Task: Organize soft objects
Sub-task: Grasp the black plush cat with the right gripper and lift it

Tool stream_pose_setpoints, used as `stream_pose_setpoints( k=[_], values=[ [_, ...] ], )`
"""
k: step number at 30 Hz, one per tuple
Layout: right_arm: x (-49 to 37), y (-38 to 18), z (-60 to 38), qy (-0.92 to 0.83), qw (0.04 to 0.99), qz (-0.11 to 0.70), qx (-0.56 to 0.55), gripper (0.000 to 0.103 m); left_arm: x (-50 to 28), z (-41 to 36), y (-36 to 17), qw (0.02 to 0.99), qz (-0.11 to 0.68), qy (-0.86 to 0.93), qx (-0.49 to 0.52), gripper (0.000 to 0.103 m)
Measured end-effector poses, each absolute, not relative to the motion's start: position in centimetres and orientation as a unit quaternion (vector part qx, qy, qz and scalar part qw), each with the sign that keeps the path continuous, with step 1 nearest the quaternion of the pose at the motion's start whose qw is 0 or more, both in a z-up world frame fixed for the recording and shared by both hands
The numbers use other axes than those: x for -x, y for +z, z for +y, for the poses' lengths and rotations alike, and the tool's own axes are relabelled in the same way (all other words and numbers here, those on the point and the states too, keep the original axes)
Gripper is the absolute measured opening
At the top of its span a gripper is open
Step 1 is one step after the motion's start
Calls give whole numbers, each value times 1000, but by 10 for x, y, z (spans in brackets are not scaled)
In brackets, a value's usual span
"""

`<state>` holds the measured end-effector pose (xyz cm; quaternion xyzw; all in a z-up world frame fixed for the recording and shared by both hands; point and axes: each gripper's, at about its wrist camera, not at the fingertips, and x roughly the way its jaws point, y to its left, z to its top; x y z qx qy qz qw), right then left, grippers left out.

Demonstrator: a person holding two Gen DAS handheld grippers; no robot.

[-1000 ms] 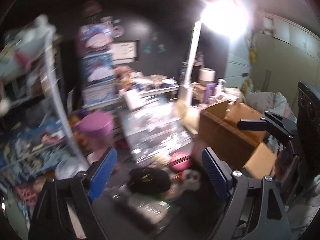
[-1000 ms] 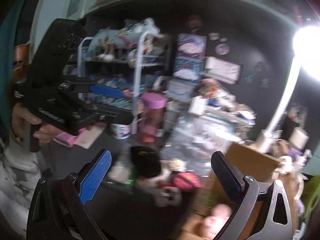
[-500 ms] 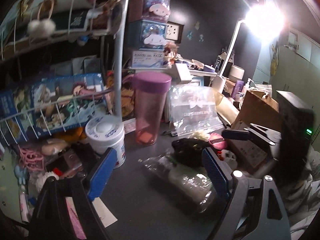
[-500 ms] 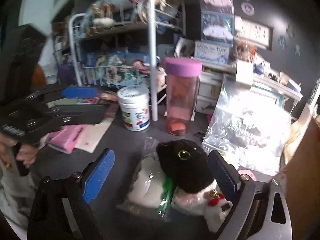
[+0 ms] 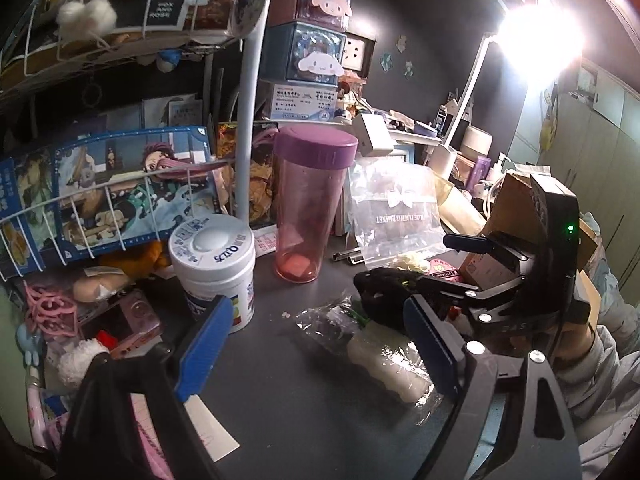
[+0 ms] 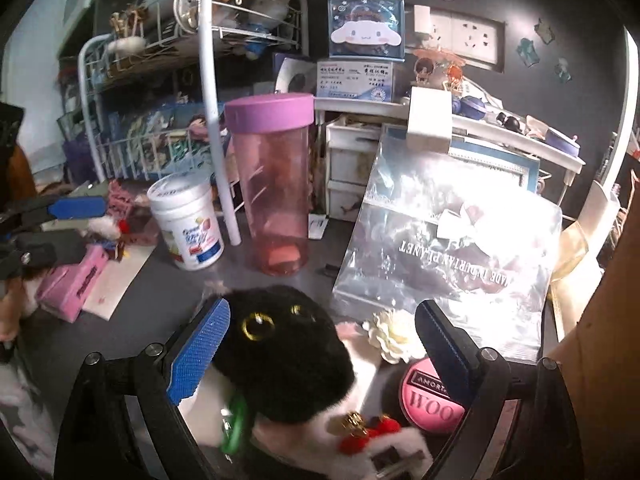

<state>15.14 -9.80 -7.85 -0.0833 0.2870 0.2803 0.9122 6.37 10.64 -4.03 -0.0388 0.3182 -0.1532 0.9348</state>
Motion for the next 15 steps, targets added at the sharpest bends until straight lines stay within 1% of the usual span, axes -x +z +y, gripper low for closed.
stream_pose_setpoints(
  k=[5,11,15],
  values=[
    [-154,-83,-107,279,905,311,82,93,-68,104,-46,932,327,-150,37,85],
    [-153,-92,-95,337,878,332,77,93,-71,104,-48,931,331,-151,39,85],
    [-164,-102,-84,357,858,365,66,92,-70,105,-50,930,333,-152,39,85]
  ],
)
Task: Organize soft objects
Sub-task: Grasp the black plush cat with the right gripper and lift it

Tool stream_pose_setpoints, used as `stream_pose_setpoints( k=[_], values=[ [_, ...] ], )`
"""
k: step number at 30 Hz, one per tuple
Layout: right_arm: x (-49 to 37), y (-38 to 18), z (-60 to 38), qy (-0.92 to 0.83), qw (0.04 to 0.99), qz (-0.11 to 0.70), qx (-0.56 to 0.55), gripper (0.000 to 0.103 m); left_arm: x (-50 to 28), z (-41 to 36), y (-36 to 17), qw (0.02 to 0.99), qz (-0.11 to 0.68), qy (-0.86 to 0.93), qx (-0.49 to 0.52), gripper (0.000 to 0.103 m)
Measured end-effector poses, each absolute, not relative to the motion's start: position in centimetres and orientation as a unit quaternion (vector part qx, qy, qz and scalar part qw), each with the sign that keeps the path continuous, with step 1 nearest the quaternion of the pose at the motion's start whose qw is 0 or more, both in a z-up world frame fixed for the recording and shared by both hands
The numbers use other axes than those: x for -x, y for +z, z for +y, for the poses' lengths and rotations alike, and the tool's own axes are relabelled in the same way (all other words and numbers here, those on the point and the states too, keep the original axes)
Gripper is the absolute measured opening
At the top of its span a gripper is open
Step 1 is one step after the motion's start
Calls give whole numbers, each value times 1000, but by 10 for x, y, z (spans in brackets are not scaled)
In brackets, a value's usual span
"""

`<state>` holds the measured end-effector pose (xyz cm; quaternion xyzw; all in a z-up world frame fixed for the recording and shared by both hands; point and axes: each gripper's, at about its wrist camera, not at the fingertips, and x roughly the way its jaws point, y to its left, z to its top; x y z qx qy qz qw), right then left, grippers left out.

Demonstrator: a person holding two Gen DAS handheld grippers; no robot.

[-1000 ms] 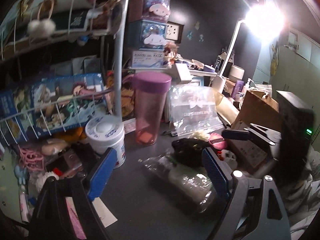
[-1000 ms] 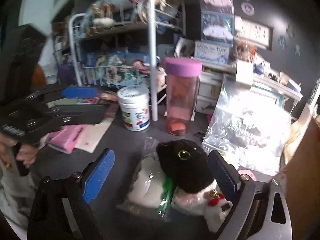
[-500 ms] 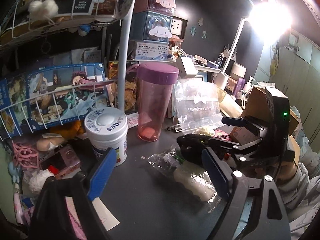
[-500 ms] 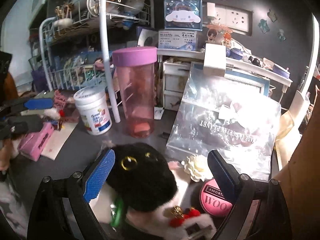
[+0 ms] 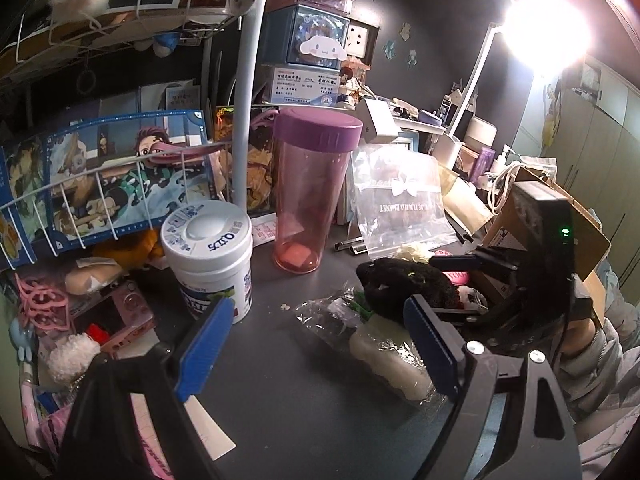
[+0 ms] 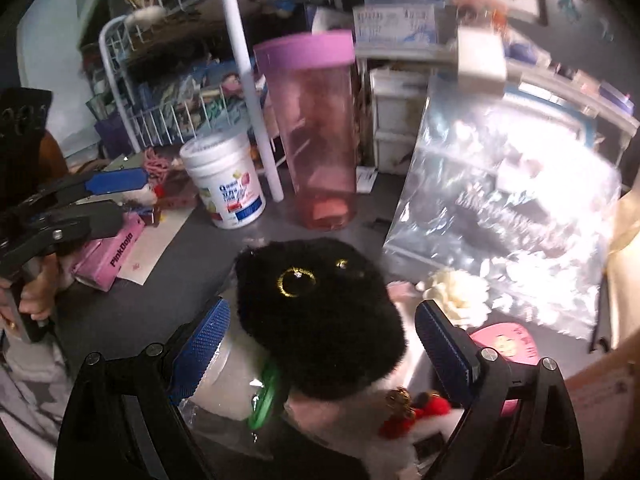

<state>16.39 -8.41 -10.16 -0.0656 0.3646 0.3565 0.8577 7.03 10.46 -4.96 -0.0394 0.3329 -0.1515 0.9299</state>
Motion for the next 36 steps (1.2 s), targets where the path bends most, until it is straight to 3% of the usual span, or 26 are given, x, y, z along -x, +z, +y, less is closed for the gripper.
stream_pose_setpoints(
  k=[1,4,10,18,21,36],
  values=[
    [-165,-103,-83,359,855,370,62,82,-70,105,-50,930,333,-151,39,85],
    [-159,-102,-81,384,840,381,46,73,-70,106,-50,930,334,-152,40,85],
    [-154,-97,-73,385,845,367,62,73,-73,107,-52,928,336,-154,46,85],
    [-180,-116,-70,398,819,412,12,73,-75,109,-57,925,345,-150,49,85],
    [-179,-118,-71,396,818,416,5,63,-76,108,-58,924,347,-149,49,85],
    [-99,-51,-80,415,869,264,51,59,-65,68,-24,912,326,-242,62,85]
  ],
)
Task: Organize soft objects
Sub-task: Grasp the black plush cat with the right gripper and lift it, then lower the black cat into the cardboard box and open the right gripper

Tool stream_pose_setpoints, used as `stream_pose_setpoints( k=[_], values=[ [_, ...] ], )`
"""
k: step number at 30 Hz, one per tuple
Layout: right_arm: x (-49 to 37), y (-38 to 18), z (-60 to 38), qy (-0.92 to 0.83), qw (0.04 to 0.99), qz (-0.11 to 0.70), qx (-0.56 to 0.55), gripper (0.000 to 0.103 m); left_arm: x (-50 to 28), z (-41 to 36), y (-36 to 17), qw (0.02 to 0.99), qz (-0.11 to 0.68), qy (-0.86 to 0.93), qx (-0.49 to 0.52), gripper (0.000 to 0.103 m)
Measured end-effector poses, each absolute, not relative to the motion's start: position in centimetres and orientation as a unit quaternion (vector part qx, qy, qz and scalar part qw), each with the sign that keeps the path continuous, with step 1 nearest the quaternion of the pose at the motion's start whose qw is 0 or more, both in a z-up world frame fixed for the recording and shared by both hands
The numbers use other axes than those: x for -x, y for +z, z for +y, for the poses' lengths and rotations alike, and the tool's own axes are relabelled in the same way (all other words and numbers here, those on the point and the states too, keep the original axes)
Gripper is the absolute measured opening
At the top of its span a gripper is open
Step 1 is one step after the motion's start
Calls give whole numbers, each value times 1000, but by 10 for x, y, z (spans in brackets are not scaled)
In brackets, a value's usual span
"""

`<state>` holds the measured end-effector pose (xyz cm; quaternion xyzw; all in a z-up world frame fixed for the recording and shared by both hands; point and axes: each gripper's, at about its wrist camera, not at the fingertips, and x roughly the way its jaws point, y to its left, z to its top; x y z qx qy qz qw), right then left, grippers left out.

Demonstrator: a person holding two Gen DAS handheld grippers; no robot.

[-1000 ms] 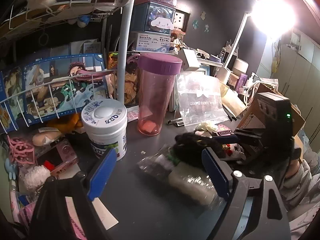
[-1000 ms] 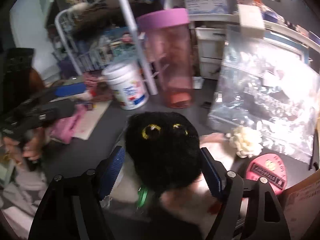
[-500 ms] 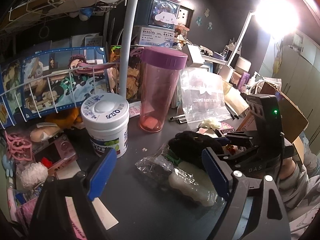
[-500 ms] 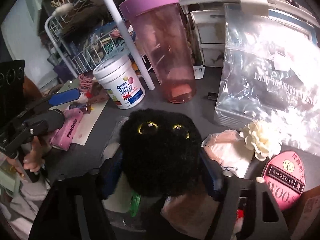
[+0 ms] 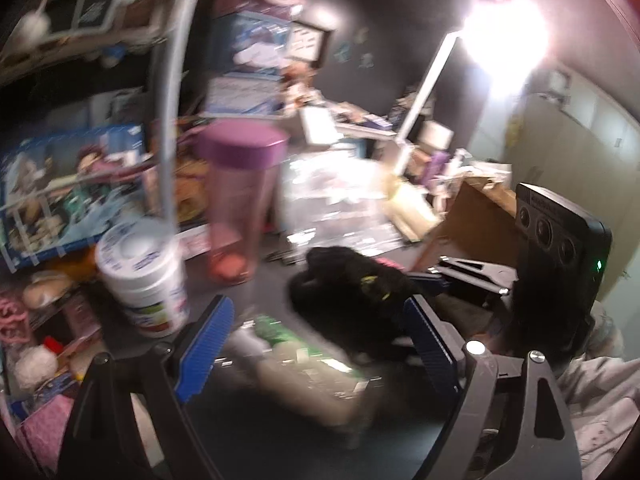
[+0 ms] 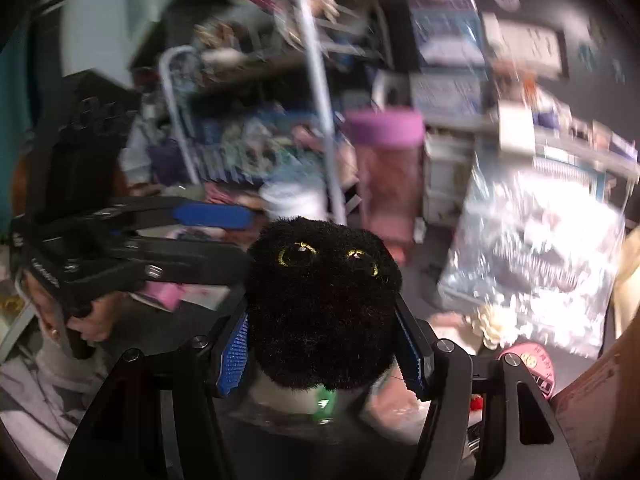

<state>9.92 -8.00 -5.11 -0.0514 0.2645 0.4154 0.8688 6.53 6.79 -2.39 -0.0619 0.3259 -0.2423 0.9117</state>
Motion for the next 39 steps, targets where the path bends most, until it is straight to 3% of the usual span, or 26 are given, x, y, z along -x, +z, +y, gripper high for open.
stream_pose_setpoints(
  k=[4,6,11,23,33,39],
  values=[
    [-71,-31,-90,428,874,222,56,59,-51,47,-3,911,303,-274,67,85],
    [-59,-22,-97,428,879,202,55,59,-43,36,6,910,292,-288,63,67],
    [-36,-2,-119,408,896,163,59,59,-26,2,34,921,257,-290,33,58],
    [-14,35,-214,337,933,121,49,59,-35,-104,82,915,218,-337,-37,57],
    [-47,24,-290,264,948,177,30,59,-87,-201,71,879,280,-373,-99,57],
    [-67,5,-303,256,940,221,36,61,-107,-221,51,862,328,-368,-117,58]
  ],
)
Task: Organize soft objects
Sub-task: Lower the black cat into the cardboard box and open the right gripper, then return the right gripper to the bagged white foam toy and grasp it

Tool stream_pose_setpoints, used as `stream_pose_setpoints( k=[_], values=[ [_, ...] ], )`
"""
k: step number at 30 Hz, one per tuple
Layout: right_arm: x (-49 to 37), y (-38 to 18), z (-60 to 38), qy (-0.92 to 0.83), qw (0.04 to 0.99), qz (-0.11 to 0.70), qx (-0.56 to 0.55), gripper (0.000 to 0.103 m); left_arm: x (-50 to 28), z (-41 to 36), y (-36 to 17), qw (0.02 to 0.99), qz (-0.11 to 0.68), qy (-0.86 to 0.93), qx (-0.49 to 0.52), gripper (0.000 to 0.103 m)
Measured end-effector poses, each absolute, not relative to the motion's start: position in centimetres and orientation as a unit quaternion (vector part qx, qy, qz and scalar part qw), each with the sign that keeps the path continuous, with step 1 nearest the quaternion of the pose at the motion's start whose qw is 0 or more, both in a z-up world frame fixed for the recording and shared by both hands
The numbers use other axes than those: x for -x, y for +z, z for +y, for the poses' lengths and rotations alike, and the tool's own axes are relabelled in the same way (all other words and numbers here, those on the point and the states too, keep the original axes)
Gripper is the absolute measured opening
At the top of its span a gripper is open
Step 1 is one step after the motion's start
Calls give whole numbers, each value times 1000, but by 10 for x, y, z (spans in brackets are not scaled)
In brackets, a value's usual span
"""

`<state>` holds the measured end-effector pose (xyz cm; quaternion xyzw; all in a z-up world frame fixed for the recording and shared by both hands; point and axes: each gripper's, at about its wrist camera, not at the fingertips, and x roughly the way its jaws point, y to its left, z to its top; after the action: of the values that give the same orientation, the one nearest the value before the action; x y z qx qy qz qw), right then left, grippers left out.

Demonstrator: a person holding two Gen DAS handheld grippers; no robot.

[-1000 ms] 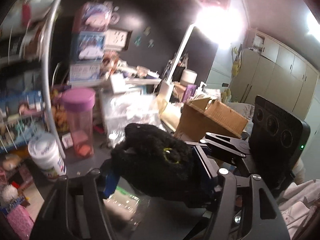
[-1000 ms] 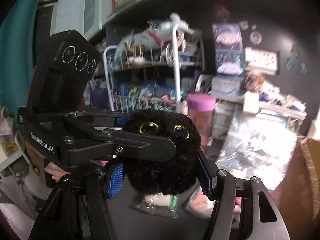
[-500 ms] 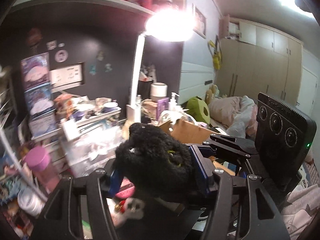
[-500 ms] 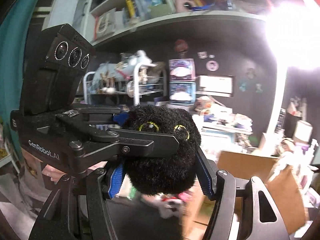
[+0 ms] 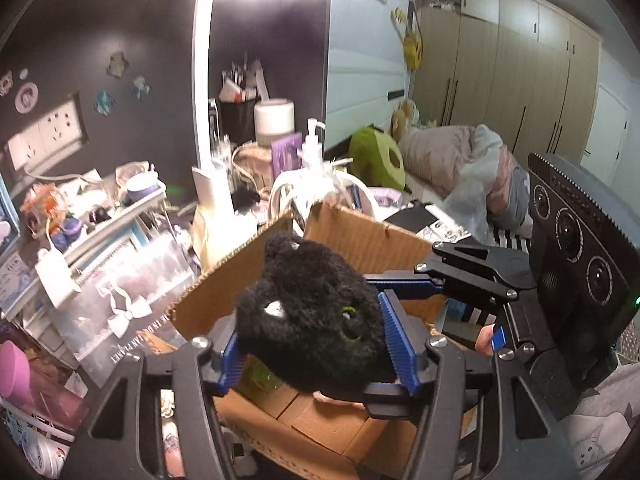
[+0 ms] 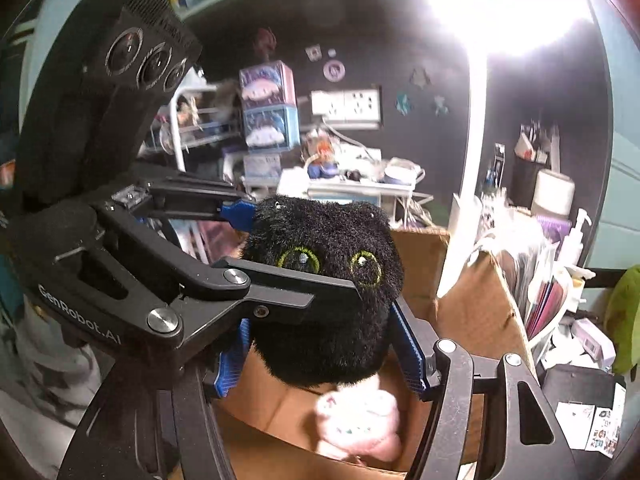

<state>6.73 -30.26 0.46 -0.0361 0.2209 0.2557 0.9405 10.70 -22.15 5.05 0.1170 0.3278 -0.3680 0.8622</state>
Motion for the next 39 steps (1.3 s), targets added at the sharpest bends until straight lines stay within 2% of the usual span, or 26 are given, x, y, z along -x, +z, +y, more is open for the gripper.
stream_pose_setpoints(
  k=[4,6,10,16,19,23,25,30,39],
  values=[
    [-73,-5,-301,262,934,240,44,62,-110,-219,47,863,335,-359,-121,59],
    [-75,-8,-298,257,933,247,56,64,-109,-213,50,867,331,-354,-119,64],
    [-75,-10,-294,252,931,256,65,78,-102,-193,58,878,319,-341,-105,67],
    [-67,-2,-289,238,935,255,68,90,-84,-148,68,899,293,-315,-76,73],
    [-56,7,-279,231,940,240,74,90,-74,-120,72,912,280,-294,-63,74],
    [-38,18,-256,212,950,207,102,90,-59,-83,71,927,265,-261,-46,80],
    [-29,24,-241,211,953,186,115,102,-53,-63,67,932,263,-246,-36,80],
    [-20,40,-208,211,958,159,111,102,-42,-8,52,943,260,-207,-5,80],
    [-35,20,-124,299,922,217,119,102,-38,70,5,946,288,-142,40,80]
  ],
)
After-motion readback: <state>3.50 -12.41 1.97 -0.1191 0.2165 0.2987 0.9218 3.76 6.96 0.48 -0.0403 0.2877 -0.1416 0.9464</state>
